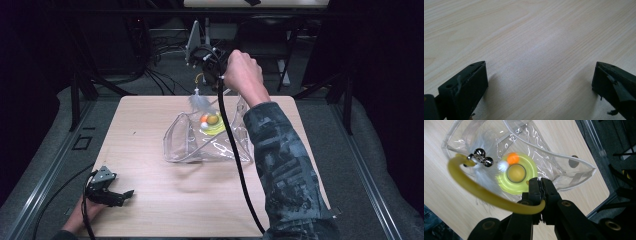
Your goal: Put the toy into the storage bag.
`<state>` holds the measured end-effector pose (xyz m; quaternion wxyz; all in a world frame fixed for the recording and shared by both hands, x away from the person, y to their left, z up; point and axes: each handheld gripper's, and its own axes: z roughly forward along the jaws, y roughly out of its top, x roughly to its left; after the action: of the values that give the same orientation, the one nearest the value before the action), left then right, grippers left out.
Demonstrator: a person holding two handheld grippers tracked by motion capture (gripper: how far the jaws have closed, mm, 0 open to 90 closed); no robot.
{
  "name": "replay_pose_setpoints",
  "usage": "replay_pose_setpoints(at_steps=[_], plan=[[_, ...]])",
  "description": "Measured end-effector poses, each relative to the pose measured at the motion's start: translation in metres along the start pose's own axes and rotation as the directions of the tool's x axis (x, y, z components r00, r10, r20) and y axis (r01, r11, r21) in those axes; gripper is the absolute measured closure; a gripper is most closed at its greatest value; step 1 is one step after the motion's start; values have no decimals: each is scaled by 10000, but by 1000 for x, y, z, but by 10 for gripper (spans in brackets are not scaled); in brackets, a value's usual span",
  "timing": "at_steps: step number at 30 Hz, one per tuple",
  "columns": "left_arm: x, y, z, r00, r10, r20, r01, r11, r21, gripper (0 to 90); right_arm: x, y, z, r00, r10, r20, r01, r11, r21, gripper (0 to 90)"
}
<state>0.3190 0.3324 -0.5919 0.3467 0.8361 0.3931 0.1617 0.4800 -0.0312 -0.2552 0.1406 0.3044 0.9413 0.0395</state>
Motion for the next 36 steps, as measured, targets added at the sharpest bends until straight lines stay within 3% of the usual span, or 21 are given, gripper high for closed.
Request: replay_pose_setpoints(at_steps=[15, 36], plan=[[0, 0, 0, 10000, 2, -4, -2, 10000, -4, 2, 0, -8, 33, 9994, 178, -299, -167, 9992, 371, 875], [0, 0, 0, 10000, -2, -1, 2, 10000, -8, 2, 3, -33, 85, 9963, 546, -663, -484, 9946, 914, 875]])
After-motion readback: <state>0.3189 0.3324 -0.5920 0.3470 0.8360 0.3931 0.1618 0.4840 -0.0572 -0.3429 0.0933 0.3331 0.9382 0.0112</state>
